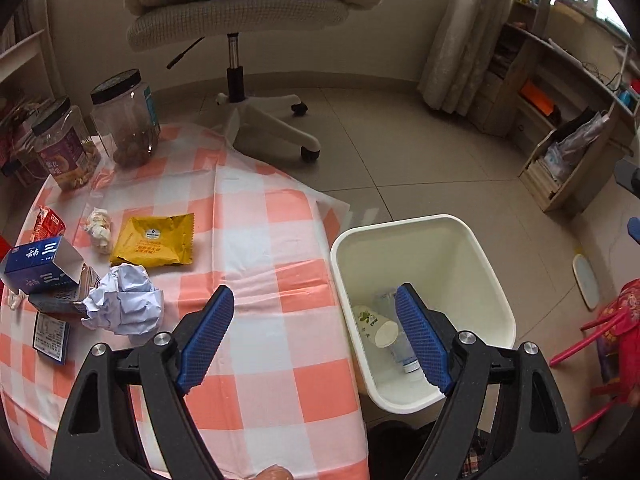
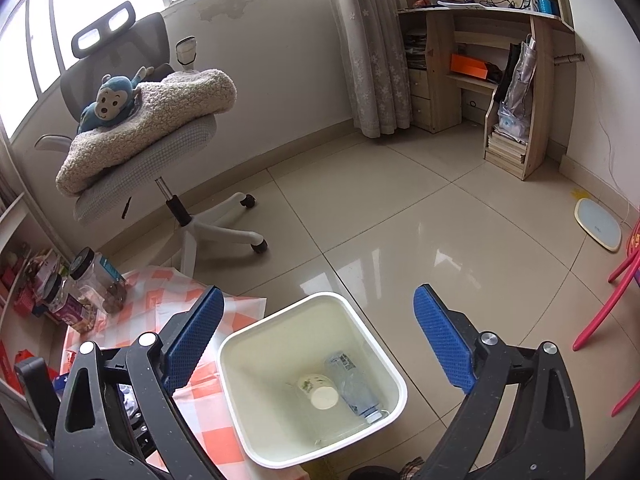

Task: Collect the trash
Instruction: 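Move both open grippers back over the table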

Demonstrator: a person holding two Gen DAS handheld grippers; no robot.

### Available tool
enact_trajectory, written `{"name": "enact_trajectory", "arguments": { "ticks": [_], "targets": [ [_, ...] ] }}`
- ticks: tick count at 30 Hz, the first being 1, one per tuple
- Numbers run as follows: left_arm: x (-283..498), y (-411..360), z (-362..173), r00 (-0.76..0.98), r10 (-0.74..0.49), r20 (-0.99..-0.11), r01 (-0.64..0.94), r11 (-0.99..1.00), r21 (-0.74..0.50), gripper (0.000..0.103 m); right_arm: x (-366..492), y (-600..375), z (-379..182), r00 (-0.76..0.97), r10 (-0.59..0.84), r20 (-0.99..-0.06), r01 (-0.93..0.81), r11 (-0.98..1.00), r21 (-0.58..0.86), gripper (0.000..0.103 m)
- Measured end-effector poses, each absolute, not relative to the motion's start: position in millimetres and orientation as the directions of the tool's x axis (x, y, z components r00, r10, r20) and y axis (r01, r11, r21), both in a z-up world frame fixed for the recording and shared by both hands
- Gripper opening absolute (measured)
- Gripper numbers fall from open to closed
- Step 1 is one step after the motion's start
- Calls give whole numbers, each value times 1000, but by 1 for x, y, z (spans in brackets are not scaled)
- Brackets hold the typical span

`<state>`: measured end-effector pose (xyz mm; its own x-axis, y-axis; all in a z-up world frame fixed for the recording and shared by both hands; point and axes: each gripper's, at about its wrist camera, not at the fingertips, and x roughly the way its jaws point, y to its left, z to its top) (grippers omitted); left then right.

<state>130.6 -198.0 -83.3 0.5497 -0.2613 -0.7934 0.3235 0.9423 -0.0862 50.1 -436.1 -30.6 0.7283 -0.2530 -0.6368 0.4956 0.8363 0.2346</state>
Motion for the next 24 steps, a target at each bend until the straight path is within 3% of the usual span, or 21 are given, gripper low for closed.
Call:
{"name": "enact_trajectory", "arguments": {
  "ticks": [4,11,15,21,24],
  "targets": [
    [124,-190,-53,625,-271,-733,324,943,-72,82,53,-419,-29,739,-262,-621,479,853,210,93],
    [110,-155,-14,796,-196,-573,274,960,52,96,60,-362,-26,786,-283,-549,408,905,119,96],
    [115,-134,-21,810,-160,-565,249,965,84,96,71,-329,-30,799,-266,-540,351,934,59,96],
    [127,-87,-36,779,-123,-615,178,984,30,96,86,-287,-32,819,-238,-522,289,957,16,96],
    [130,-63,-24,798,-90,-596,129,991,24,96,96,-268,-35,822,-208,-530,251,968,10,96]
  ]
}}
